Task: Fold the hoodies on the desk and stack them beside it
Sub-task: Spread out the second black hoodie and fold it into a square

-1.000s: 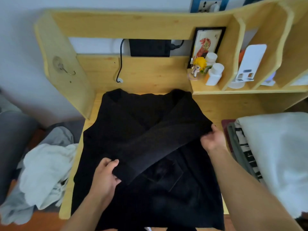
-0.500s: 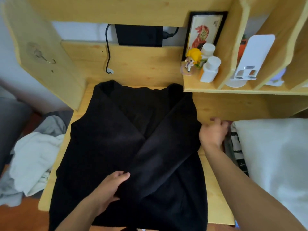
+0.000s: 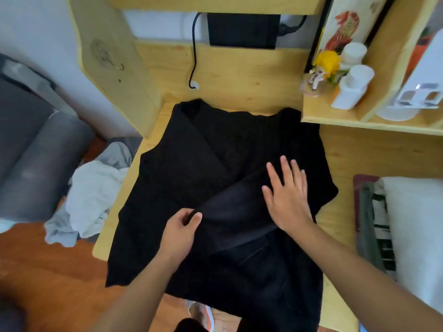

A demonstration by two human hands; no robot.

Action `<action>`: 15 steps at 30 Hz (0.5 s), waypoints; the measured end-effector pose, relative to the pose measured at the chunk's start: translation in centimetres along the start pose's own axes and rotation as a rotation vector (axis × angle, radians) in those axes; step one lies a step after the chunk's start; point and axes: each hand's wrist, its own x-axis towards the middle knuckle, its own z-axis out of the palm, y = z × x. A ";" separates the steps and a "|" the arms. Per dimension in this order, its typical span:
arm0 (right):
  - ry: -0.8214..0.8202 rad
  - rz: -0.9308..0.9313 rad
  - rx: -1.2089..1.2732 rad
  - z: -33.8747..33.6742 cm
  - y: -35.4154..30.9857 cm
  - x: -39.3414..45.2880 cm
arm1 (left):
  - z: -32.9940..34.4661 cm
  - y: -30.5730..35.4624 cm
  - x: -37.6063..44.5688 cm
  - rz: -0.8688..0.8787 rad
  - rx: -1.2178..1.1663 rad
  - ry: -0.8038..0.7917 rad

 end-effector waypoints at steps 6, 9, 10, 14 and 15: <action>-0.517 0.017 -0.030 2.5 -4.3 -5.7 | -1.6 -3.5 2.9 0.050 0.556 -0.067; -0.356 0.194 0.080 1.8 -6.9 -5.8 | -2.4 -1.5 5.8 -0.290 -0.195 -0.013; -0.257 0.210 0.093 1.6 -8.3 -6.2 | -2.9 -0.6 7.4 -0.391 -0.437 -0.055; -0.311 0.272 0.107 2.9 -12.5 -9.5 | -5.1 0.6 12.8 -0.296 -0.632 -0.061; -0.360 0.329 0.112 3.5 -12.5 -10.2 | -5.5 0.0 13.8 -0.225 -0.559 0.019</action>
